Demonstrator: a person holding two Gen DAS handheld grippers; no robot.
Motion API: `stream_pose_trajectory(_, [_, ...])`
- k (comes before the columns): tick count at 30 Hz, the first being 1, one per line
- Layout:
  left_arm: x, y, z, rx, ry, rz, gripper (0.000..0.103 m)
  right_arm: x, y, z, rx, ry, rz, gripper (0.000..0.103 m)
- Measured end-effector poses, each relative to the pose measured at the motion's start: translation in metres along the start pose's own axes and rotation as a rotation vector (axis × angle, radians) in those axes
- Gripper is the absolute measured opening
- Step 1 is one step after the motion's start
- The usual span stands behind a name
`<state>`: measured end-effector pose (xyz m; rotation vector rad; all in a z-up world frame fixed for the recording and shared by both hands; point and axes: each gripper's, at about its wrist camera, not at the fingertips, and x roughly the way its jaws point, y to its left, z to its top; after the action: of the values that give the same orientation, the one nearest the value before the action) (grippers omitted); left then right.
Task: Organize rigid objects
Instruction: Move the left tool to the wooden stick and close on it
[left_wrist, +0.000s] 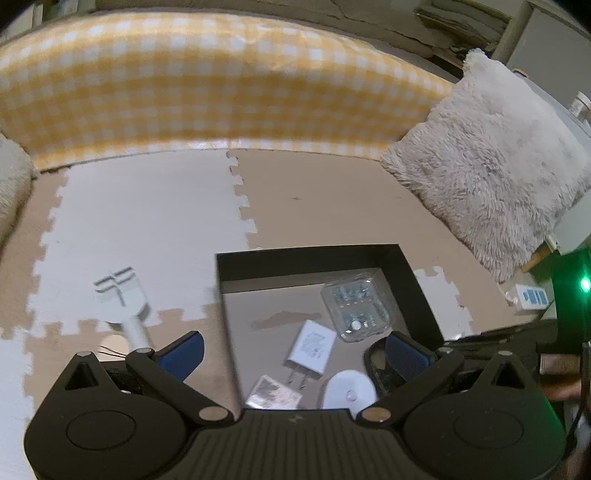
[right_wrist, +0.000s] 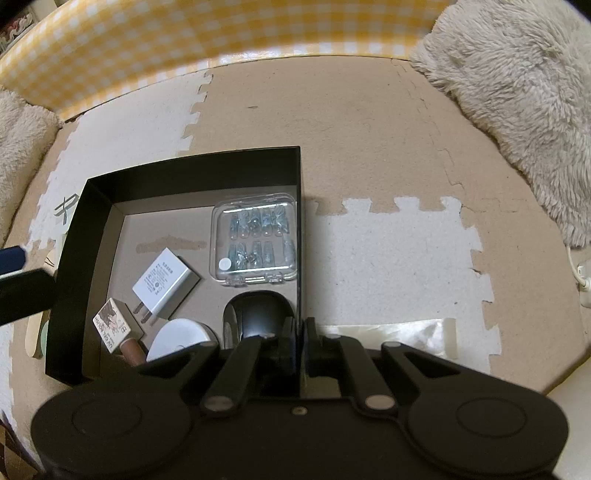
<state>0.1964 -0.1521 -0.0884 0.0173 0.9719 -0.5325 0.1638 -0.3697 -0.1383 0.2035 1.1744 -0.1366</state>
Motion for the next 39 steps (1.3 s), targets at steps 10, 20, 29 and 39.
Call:
stream_pose_trajectory(10, [-0.031, 0.037, -0.001, 0.025, -0.044, 0.058, 0.103, 0.000, -0.001, 0.000, -0.001, 0.000, 0.000, 0.004])
stream_pose_trajectory(20, [-0.028, 0.084, -0.013, 0.004, 0.019, 0.131, 0.103, 0.000, -0.001, 0.000, -0.004, 0.000, -0.003, 0.004])
stream_pose_trajectory(29, [0.001, 0.119, -0.033, -0.068, 0.133, 0.167, 0.102, 0.001, 0.000, 0.000, -0.005, 0.002, -0.005, 0.004])
stream_pose_trajectory(39, [0.026, 0.130, -0.044, -0.094, 0.231, 0.173, 0.065, 0.000, 0.000, -0.001, -0.006, 0.002, -0.006, 0.004])
